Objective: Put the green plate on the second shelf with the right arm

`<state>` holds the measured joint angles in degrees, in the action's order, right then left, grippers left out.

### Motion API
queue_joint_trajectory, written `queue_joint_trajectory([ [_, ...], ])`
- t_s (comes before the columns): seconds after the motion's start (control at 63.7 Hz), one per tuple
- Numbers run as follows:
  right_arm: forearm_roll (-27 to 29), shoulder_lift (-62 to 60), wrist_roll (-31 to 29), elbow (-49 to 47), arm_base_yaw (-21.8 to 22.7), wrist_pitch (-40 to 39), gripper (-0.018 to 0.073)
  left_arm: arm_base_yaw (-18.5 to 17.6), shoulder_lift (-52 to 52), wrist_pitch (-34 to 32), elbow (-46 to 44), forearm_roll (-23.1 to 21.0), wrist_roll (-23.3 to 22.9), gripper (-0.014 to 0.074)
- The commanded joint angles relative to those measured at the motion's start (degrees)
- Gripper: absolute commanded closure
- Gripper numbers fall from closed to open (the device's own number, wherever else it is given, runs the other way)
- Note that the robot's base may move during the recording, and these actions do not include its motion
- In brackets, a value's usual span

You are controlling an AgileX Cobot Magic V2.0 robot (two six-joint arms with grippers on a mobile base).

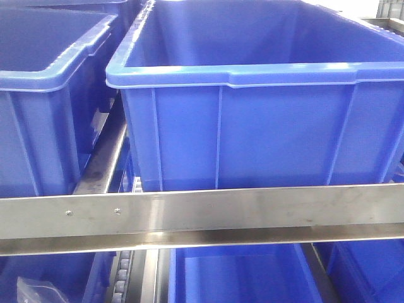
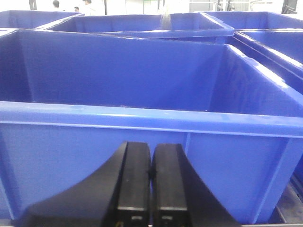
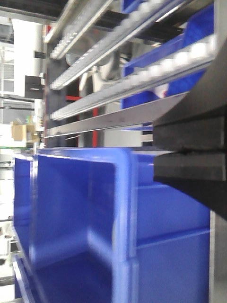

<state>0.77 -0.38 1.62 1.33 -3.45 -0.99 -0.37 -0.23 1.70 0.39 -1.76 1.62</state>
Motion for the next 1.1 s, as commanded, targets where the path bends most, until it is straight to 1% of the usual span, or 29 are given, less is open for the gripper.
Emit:
queue_joint_trajectory([
  [0.0, 0.65, -1.16, -1.02, -0.75, 0.23, -4.78, 0.0512, -0.14, -1.00, -5.07, 2.27, -0.18, -0.12, 0.0466],
  [0.204, 0.93, -1.22, -1.14, -0.75, 0.12, -1.37, 0.0512, -0.14, -1.00, -5.07, 2.27, -0.18, -0.12, 0.0466],
  [0.565, 0.93, -1.22, -1.62, -0.75, 0.12, -4.02, 0.0512, -0.14, -1.00, -5.07, 2.27, -0.18, -0.12, 0.0466],
  [0.8, 0.93, -1.22, -2.00, -0.75, 0.12, -4.19, 0.0512, -0.14, -1.00, -5.07, 2.27, -0.18, -0.12, 0.0466],
  [0.879, -0.25, -1.22, -1.62, -0.75, 0.12, -4.13, 0.0512, -0.14, -1.00, -5.07, 2.27, -0.18, -0.12, 0.0466],
  [0.957, -3.09, -1.22, -1.62, -0.75, 0.12, -3.99, 0.0512, -0.14, -1.00, -5.07, 2.27, -0.18, -0.12, 0.0466],
  [1.083, -2.22, -1.22, -1.62, -0.75, 0.05, -3.58, 0.0512, -0.14, -1.00, -5.07, 2.27, -0.18, -0.12, 0.0466],
])
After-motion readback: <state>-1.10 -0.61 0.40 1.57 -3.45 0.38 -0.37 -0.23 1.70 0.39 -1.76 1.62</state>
